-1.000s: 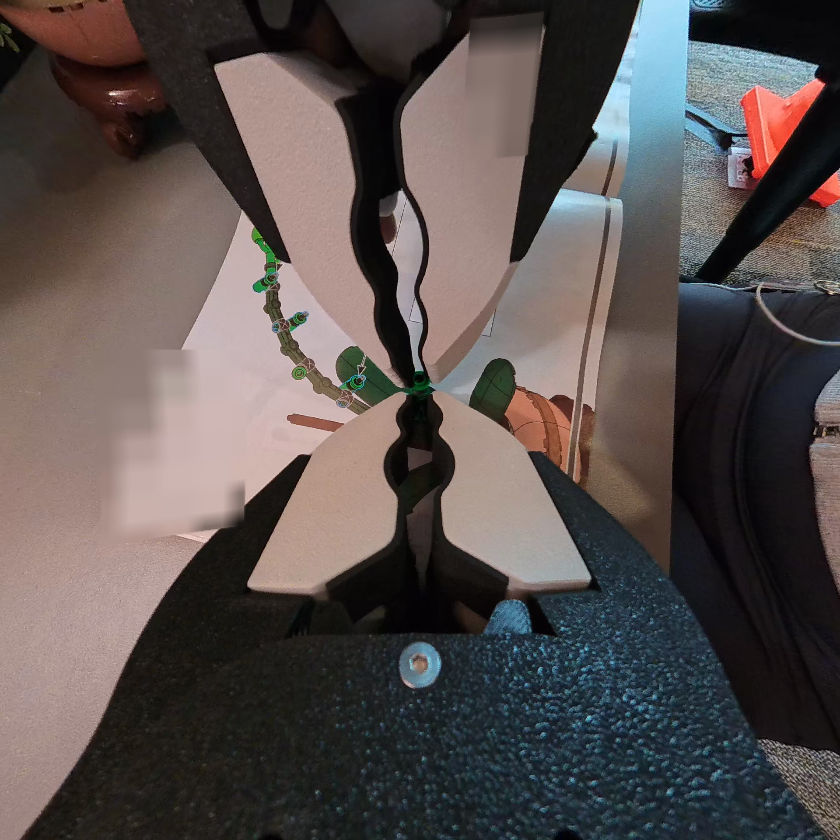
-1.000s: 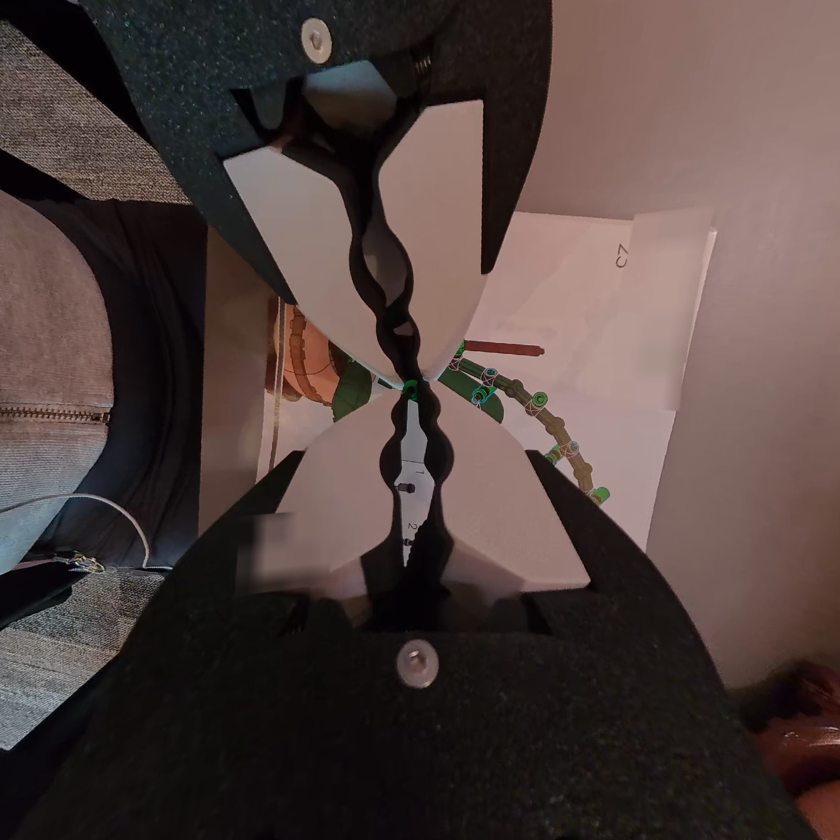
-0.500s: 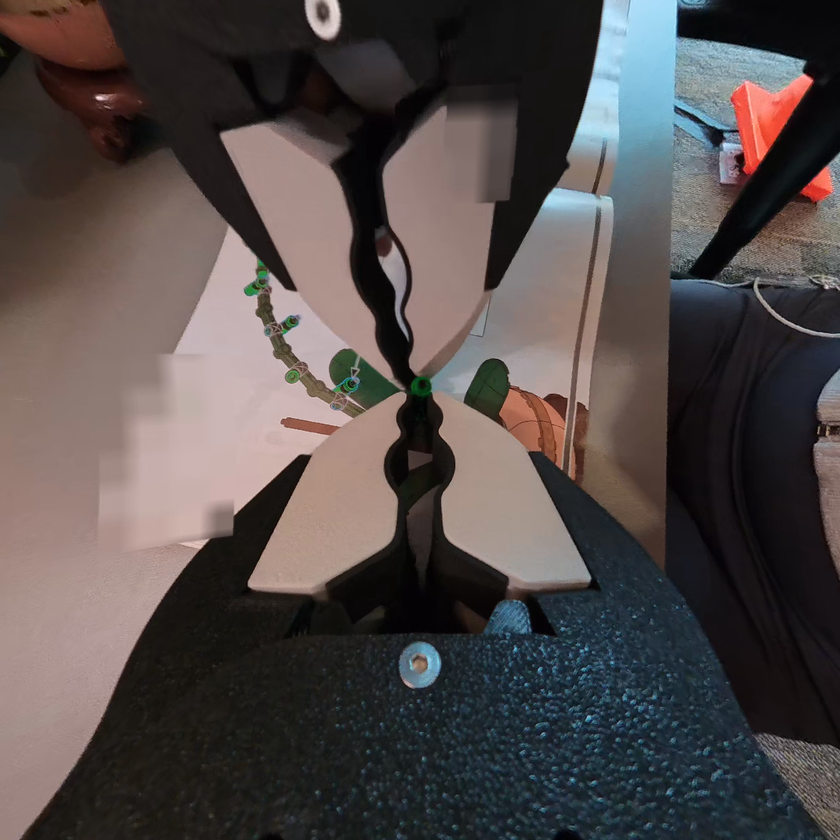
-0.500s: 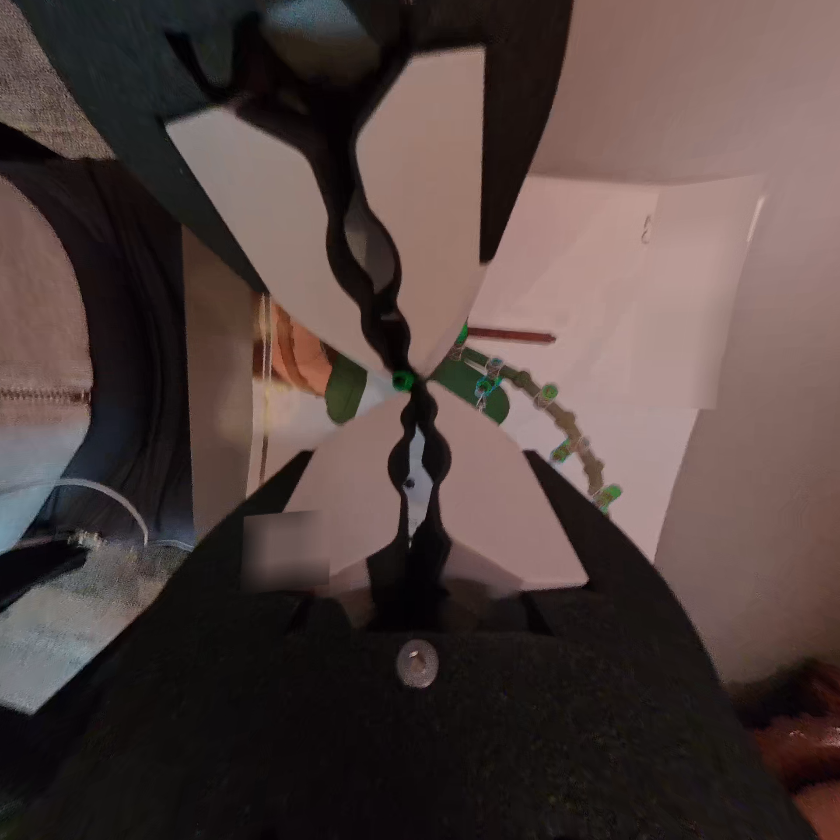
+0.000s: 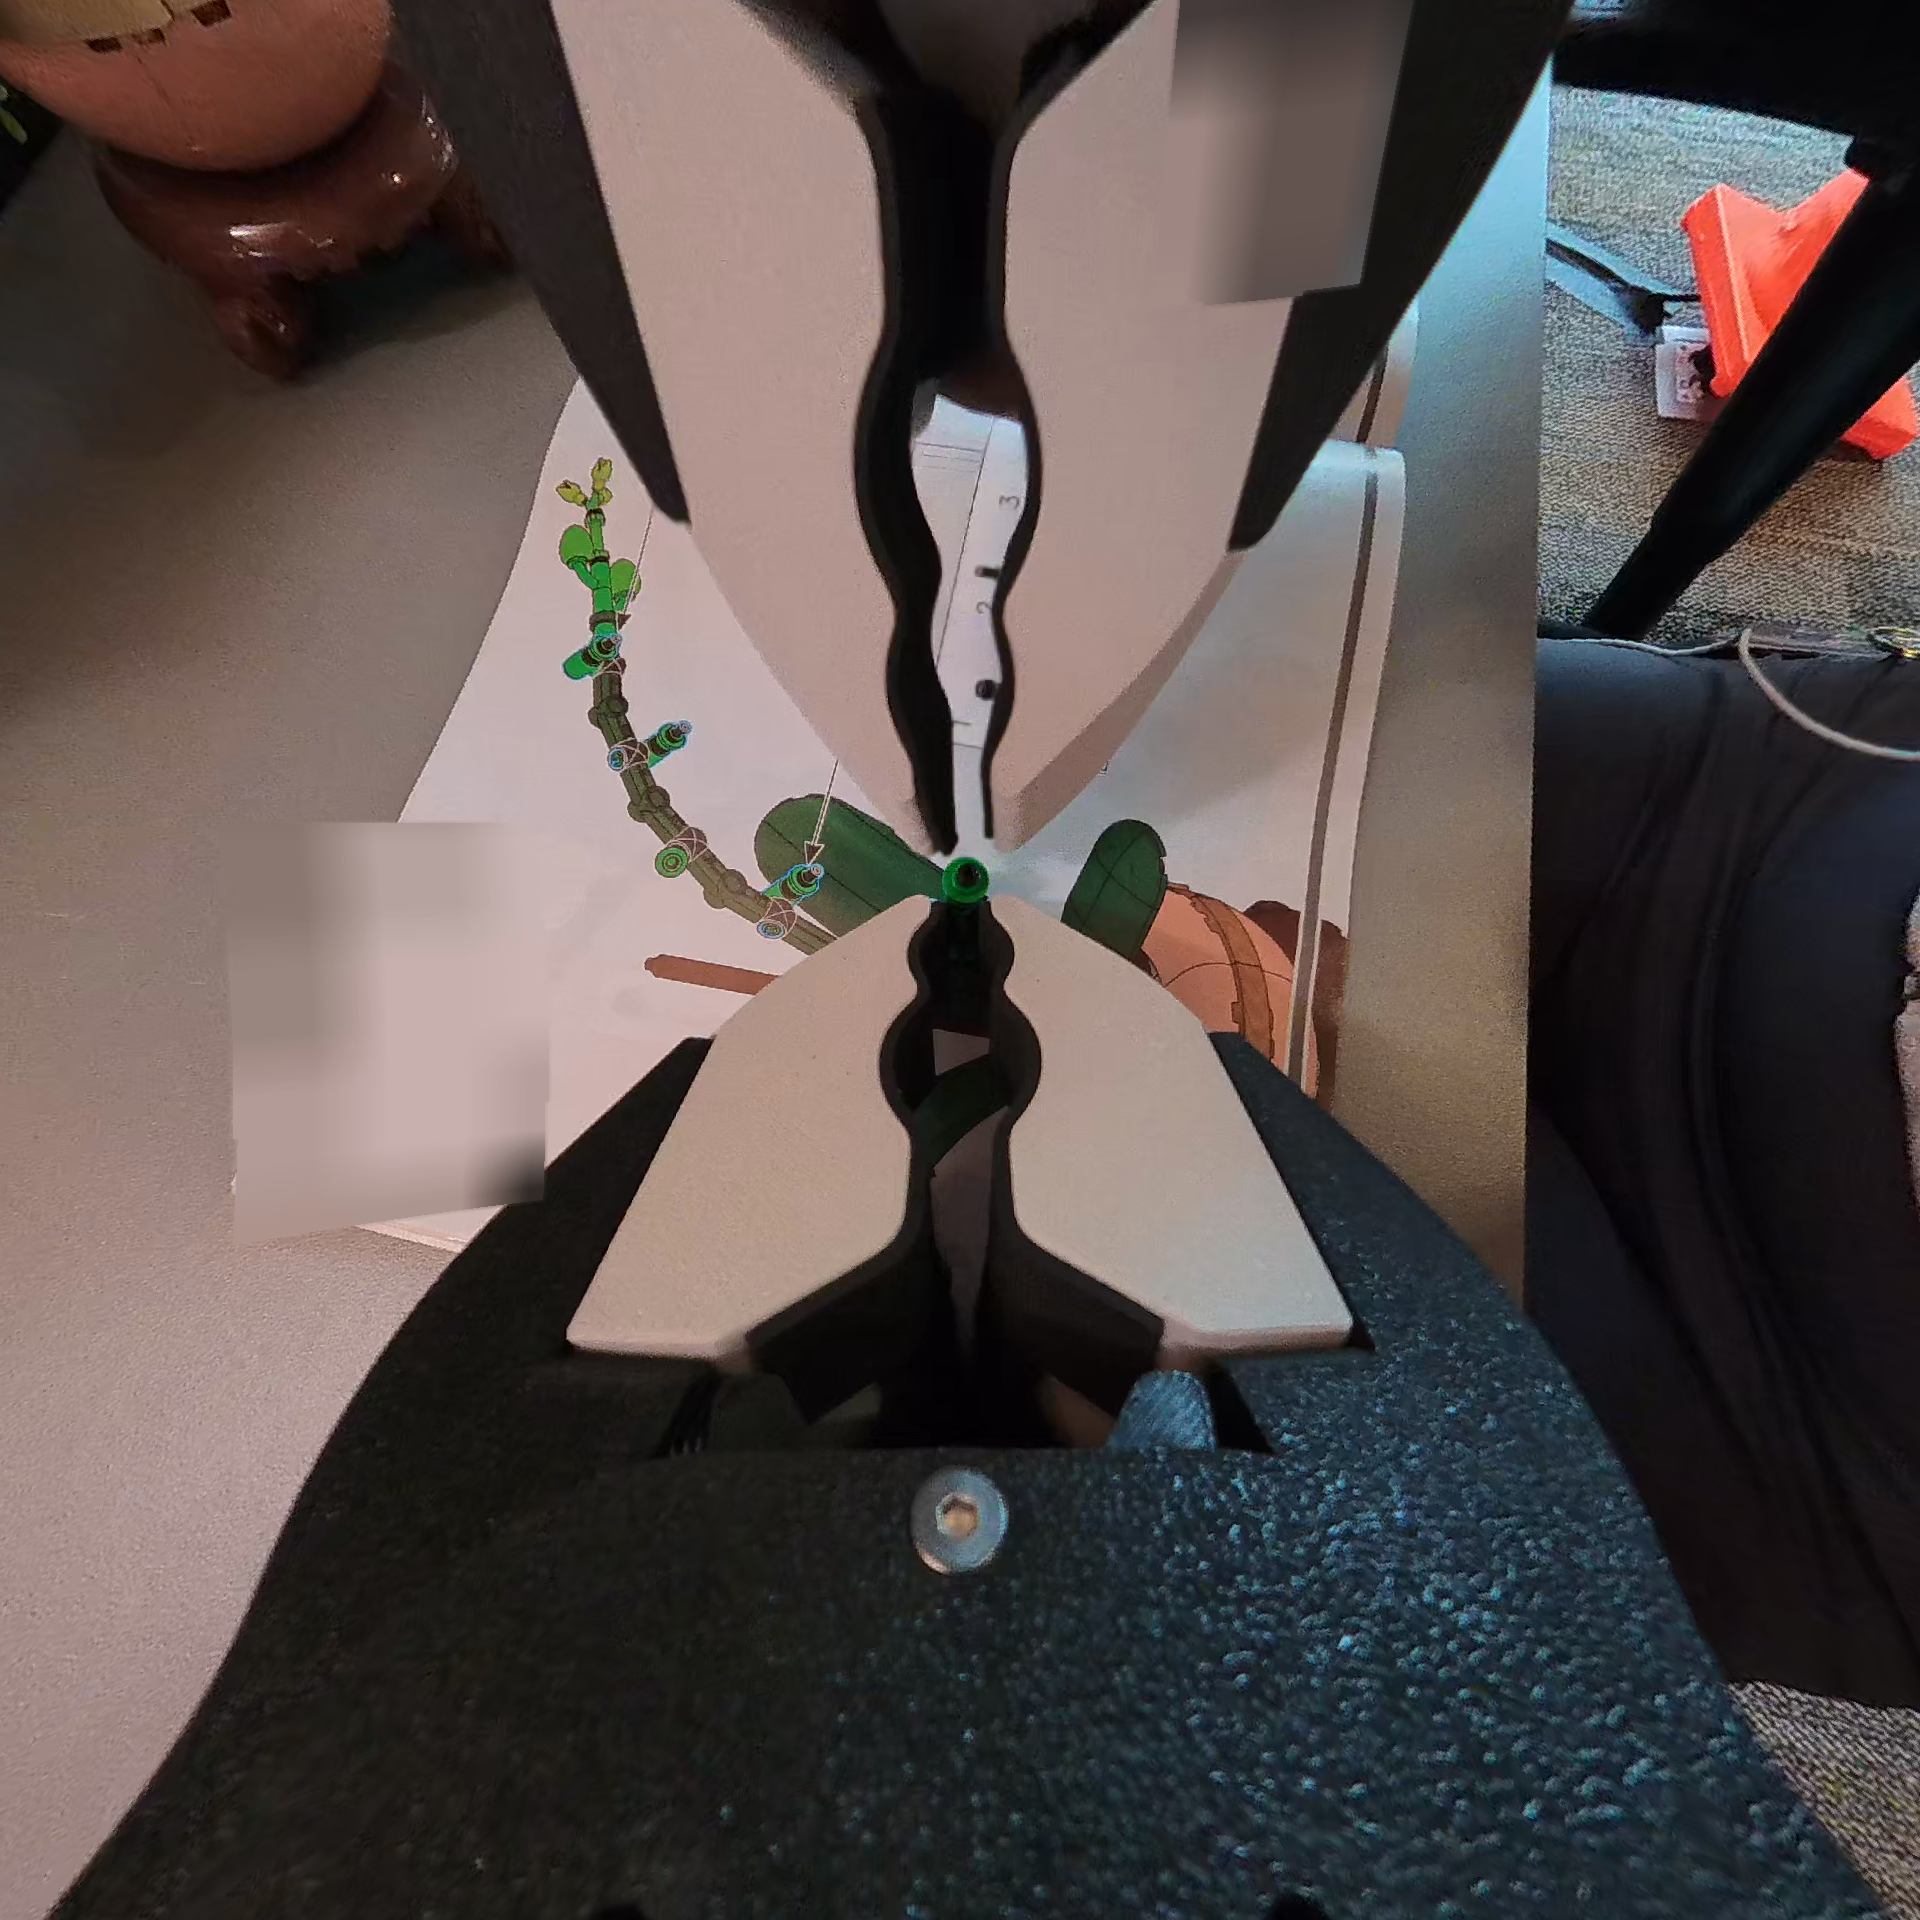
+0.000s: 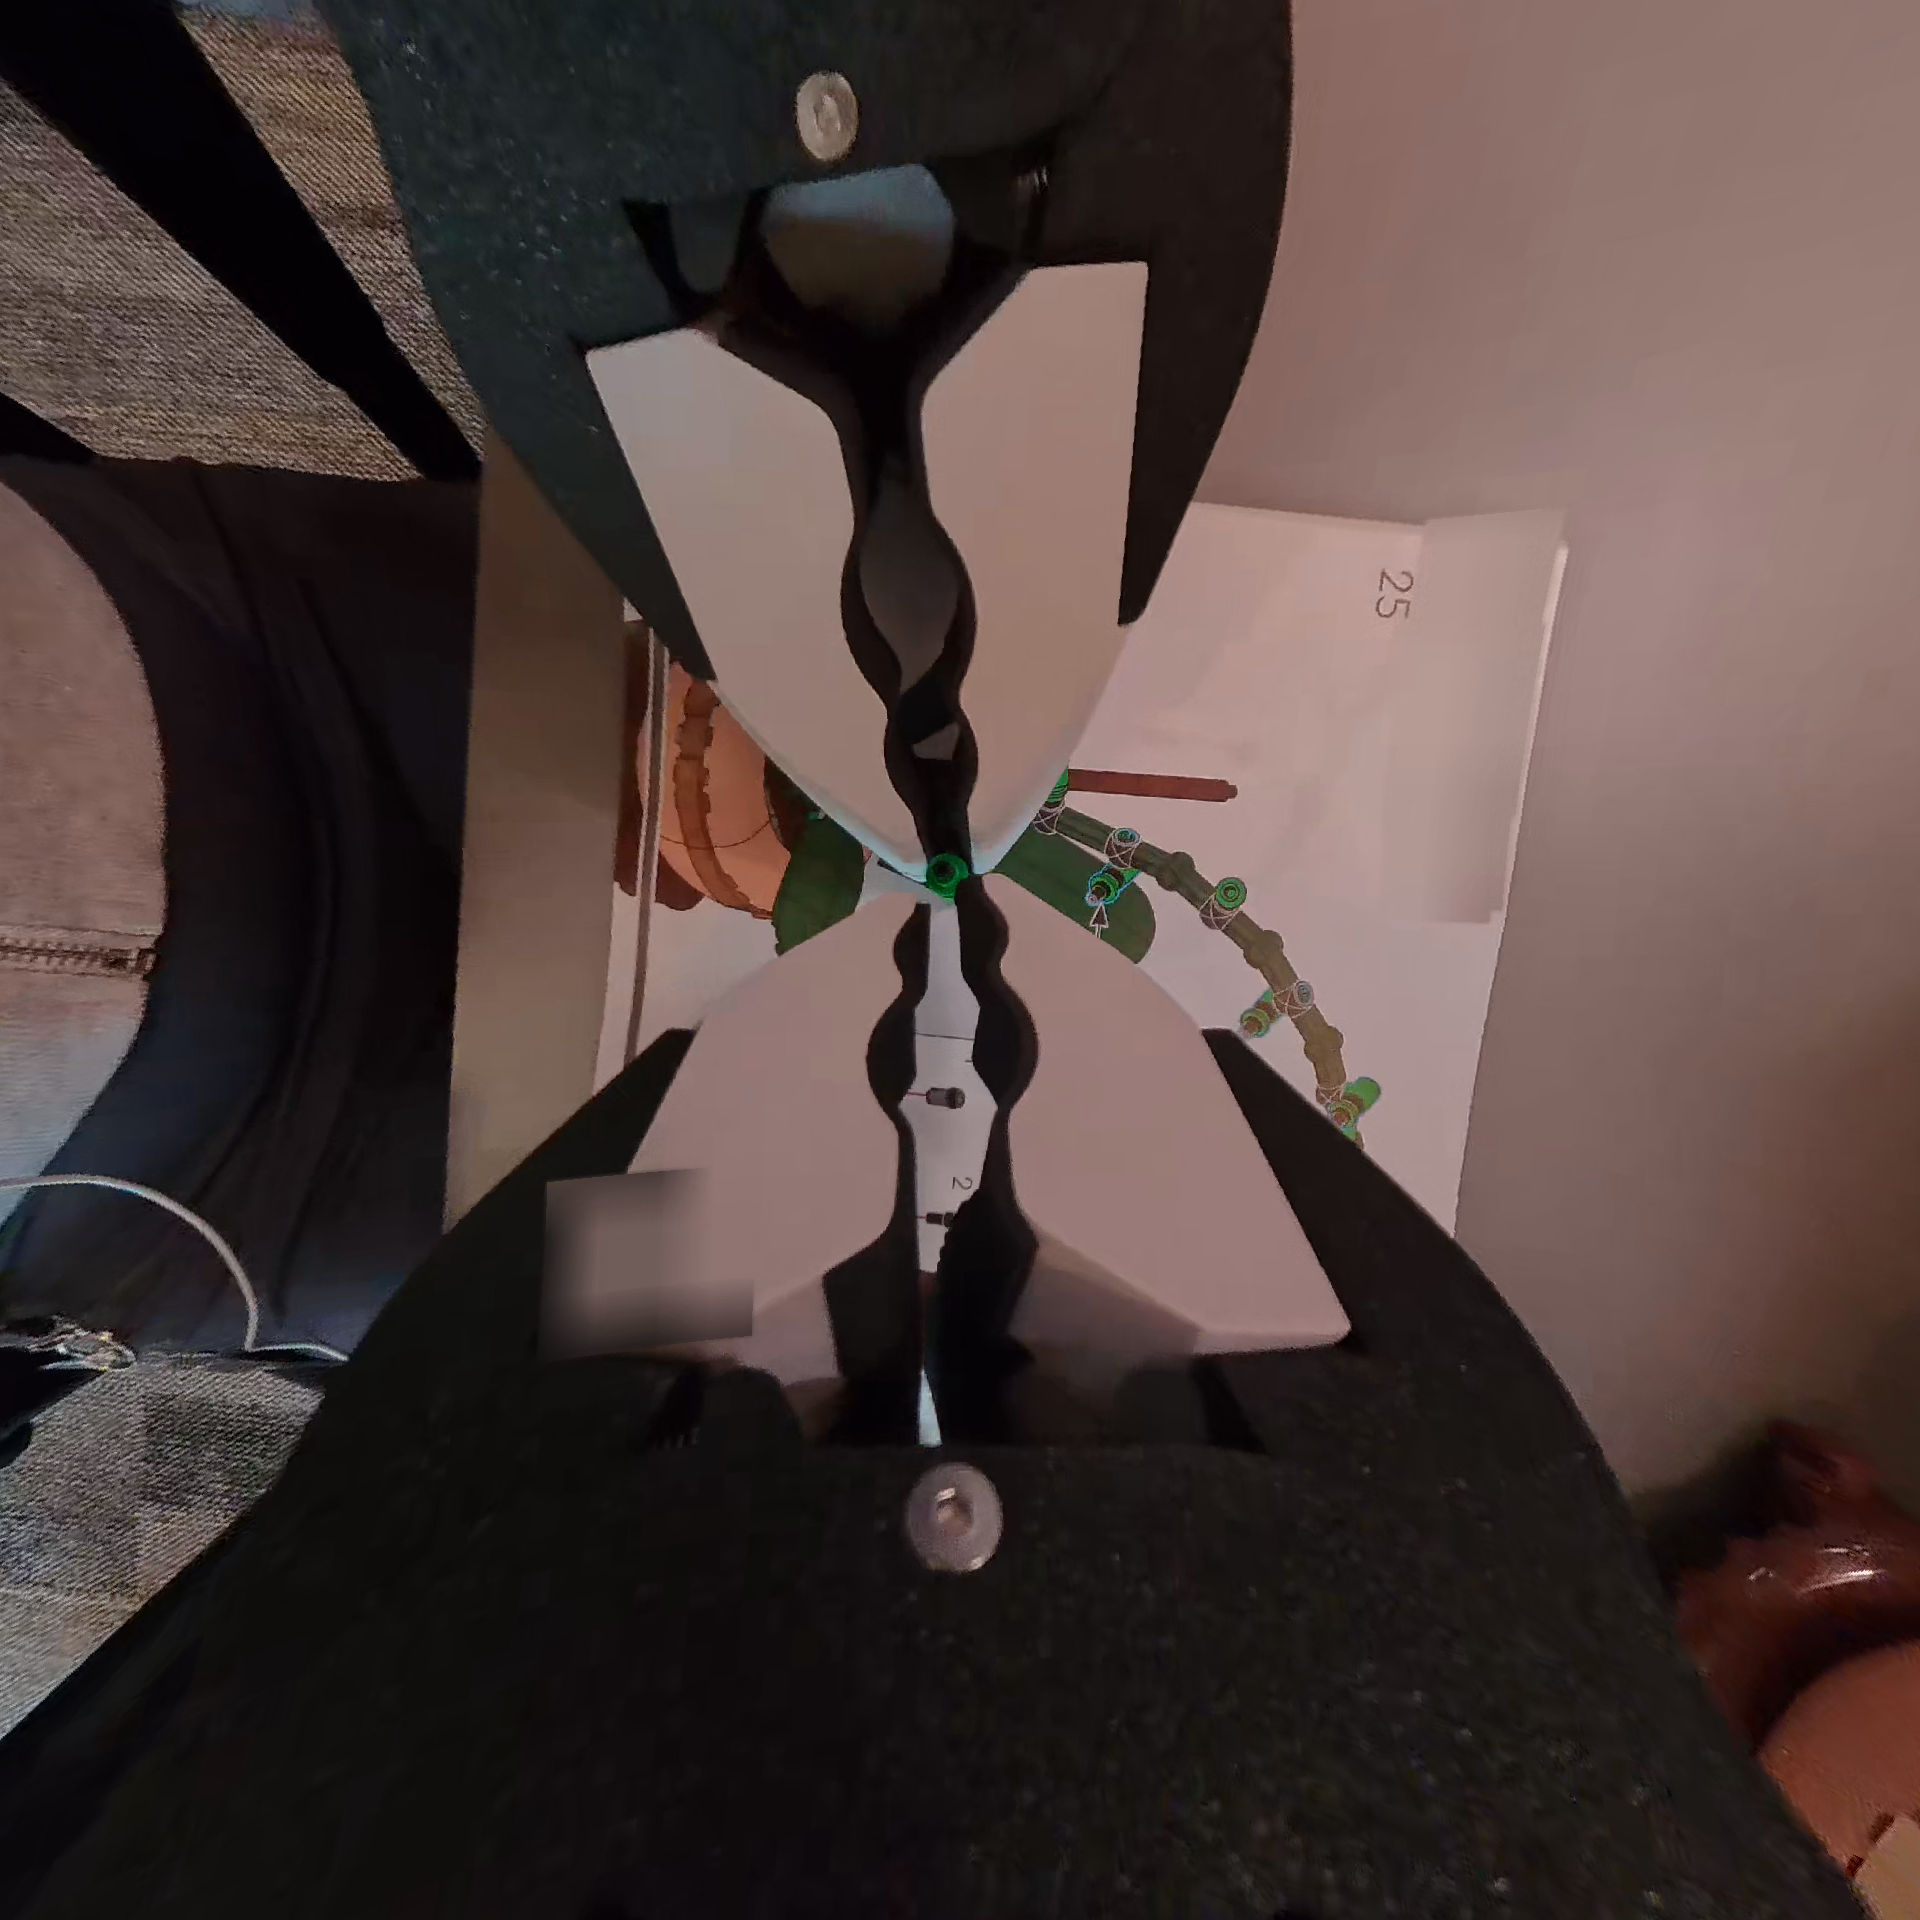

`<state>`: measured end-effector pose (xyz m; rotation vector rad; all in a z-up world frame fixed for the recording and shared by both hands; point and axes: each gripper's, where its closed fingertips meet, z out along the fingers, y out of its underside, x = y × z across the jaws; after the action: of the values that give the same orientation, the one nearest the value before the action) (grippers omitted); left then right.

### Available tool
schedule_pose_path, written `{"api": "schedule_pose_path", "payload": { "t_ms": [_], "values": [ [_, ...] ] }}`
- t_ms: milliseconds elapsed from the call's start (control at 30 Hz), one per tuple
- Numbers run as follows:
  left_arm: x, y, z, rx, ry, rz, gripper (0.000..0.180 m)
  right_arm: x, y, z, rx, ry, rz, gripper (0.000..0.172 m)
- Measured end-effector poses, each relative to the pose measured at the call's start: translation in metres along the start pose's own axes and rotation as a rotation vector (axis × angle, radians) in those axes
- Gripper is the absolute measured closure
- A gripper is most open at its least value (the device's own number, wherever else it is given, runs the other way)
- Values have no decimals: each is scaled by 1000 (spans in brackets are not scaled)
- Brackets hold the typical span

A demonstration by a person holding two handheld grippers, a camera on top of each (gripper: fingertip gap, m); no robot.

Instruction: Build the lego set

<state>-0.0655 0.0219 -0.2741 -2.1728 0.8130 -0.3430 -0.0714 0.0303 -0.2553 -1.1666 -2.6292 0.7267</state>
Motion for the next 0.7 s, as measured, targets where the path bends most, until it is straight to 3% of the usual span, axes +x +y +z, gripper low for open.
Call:
{"api": "schedule_pose_path", "payload": {
  "t_ms": [700],
  "values": [
    [1, 0, 0, -2, 7, -6, 176, 1, 1, 7, -108, -16, 14, 170]
  ]
}}
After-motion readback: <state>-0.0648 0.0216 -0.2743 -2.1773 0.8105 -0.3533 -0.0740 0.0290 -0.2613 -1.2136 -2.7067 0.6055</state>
